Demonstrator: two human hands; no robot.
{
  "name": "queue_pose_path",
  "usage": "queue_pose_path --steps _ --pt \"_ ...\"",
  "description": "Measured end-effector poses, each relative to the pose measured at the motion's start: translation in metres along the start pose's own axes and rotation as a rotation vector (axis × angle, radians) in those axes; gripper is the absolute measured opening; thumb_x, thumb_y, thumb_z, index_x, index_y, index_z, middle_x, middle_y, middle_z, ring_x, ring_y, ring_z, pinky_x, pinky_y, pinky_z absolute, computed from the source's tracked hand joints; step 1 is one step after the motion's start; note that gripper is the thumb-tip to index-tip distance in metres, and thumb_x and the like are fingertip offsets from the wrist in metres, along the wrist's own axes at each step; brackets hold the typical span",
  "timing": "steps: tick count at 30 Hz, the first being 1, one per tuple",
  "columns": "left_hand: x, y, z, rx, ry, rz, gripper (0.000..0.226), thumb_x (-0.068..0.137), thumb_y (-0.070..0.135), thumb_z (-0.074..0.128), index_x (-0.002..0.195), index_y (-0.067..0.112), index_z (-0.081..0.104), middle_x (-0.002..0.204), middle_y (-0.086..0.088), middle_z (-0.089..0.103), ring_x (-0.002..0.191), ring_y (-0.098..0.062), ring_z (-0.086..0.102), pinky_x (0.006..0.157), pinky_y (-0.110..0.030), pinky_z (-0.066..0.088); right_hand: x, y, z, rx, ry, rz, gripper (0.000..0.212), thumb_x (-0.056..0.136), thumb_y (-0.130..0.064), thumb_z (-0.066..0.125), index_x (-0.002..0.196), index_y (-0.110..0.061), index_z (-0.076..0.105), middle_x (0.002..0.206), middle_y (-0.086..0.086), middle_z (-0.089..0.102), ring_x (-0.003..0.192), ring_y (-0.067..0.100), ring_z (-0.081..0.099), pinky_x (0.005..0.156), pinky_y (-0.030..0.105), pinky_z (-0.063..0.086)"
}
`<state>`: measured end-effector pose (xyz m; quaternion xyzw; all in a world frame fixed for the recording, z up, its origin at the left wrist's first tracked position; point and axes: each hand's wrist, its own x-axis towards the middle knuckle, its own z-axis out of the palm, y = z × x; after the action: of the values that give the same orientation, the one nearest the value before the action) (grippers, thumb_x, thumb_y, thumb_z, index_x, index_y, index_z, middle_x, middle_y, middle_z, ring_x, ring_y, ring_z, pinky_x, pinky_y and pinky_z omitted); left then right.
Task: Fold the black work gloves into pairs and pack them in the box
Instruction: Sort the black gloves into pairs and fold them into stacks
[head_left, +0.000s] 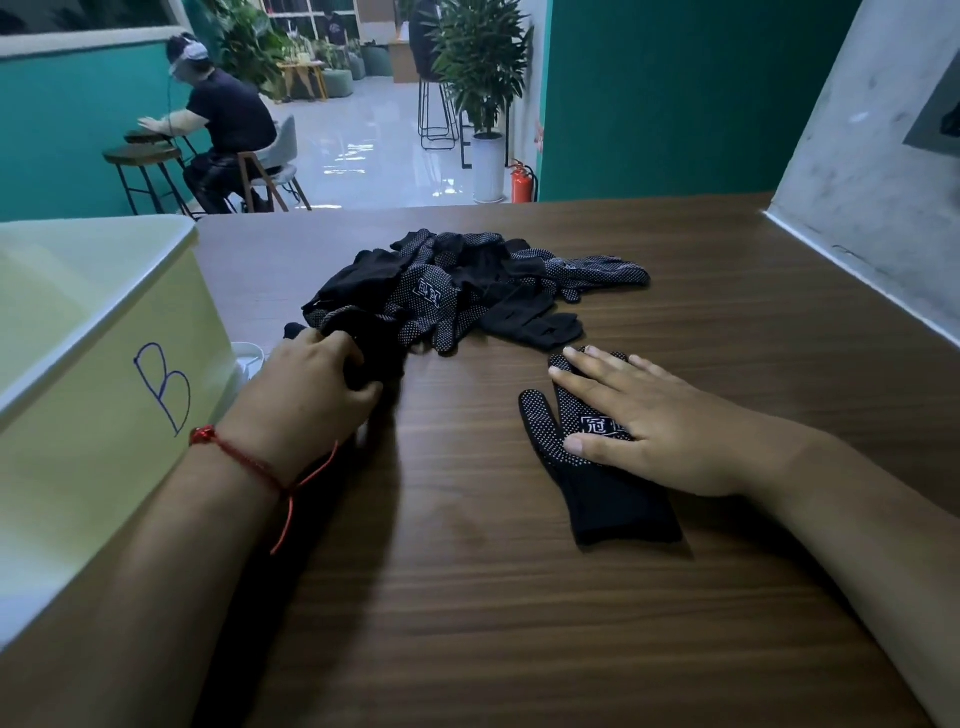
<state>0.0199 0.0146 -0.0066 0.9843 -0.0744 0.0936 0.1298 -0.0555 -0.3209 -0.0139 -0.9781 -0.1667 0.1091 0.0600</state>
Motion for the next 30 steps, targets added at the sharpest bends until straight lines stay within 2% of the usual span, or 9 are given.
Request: queue_pose_path --steps 6,12,15,17,19,22,25,28,30 --pt "0.004 -0.007 -0.002 0.036 -0.029 0.060 0.024 0.096 0.029 0.073 0.118 0.018 0.073 0.120 -0.010 0.064 0.115 -0.037 0.059 0.090 -0.040 0.044 -0.009 -0.018 -0.006 -0.031 0.201 -0.085 0.072 0.104 -0.076 0.024 0.168 -0.044 0.018 0.177 -0.022 -0.005 0.158 -0.007 -0.022 0.132 0.035 -0.012" --pt "0.005 -0.009 -0.001 -0.071 0.107 0.118 0.011 0.092 0.010 0.069 0.095 0.016 0.078 0.102 -0.012 0.068 0.101 -0.038 0.063 0.086 -0.040 0.047 0.018 -0.067 -0.038 0.052 0.326 -0.111 0.048 0.105 -0.059 0.047 0.149 -0.041 0.055 0.162 -0.023 0.044 0.157 -0.003 0.020 0.133 0.036 0.008" --pt "0.006 -0.004 -0.005 -0.322 0.228 0.060 0.008 0.095 0.013 0.066 0.095 0.018 0.072 0.096 -0.006 0.070 0.091 -0.029 0.065 0.079 -0.031 0.047 0.032 -0.086 -0.036 0.295 0.451 -0.060 0.035 0.103 -0.049 0.059 0.135 -0.039 0.068 0.141 -0.023 0.063 0.131 -0.004 0.050 0.116 0.032 0.040" --pt "0.007 0.004 -0.013 -0.558 0.233 -0.075 0.007 0.100 0.022 0.062 0.095 0.022 0.067 0.088 0.000 0.070 0.081 -0.018 0.066 0.068 -0.021 0.047 0.038 -0.093 -0.026 0.497 0.594 -0.018 0.024 0.100 -0.040 0.066 0.123 -0.037 0.075 0.125 -0.024 0.071 0.119 -0.007 0.060 0.106 0.024 0.047" --pt "0.009 0.010 -0.018 -0.943 0.181 -0.201 0.013 0.103 0.026 0.055 0.091 0.024 0.060 0.089 -0.002 0.068 0.080 -0.021 0.067 0.069 -0.026 0.053 0.039 -0.096 -0.015 0.591 0.733 0.001 0.017 0.099 -0.029 0.069 0.113 -0.032 0.078 0.113 -0.023 0.076 0.111 -0.006 0.065 0.099 0.017 0.049" --pt "0.011 0.015 -0.022 -1.364 0.114 -0.304 0.017 0.107 0.016 0.047 0.093 0.021 0.057 0.097 -0.008 0.066 0.078 -0.020 0.068 0.069 -0.032 0.053 0.035 -0.097 -0.002 0.548 0.828 -0.048 0.019 0.098 -0.019 0.071 0.113 -0.029 0.078 0.113 -0.019 0.076 0.110 -0.003 0.067 0.094 0.012 0.049" --pt "0.008 0.017 -0.022 -1.452 0.034 -0.307 0.016 0.104 0.025 0.052 0.104 0.016 0.065 0.105 -0.013 0.075 0.095 -0.028 0.075 0.084 -0.041 0.062 0.032 -0.096 0.002 0.539 0.834 -0.090 0.026 0.098 -0.020 0.072 0.122 -0.029 0.075 0.120 -0.019 0.073 0.115 -0.001 0.066 0.091 0.021 0.053" --pt "0.000 0.027 -0.026 -1.585 -0.091 -0.318 0.025 0.108 0.023 0.049 0.112 0.010 0.069 0.109 -0.010 0.076 0.090 -0.019 0.076 0.068 -0.029 0.062 0.032 -0.096 0.001 0.600 0.763 -0.068 0.049 0.093 -0.040 0.073 0.141 -0.036 0.061 0.135 -0.021 0.065 0.124 -0.003 0.061 0.101 0.027 0.054" --pt "-0.006 0.034 -0.026 -1.643 -0.182 -0.343 0.036 0.107 0.024 0.050 0.132 0.002 0.064 0.129 -0.018 0.071 0.107 -0.028 0.073 0.075 -0.033 0.064 0.030 -0.097 -0.001 0.728 0.650 -0.046 0.070 0.085 -0.058 0.068 0.150 -0.043 0.050 0.141 -0.022 0.062 0.127 -0.005 0.060 0.105 0.028 0.053"
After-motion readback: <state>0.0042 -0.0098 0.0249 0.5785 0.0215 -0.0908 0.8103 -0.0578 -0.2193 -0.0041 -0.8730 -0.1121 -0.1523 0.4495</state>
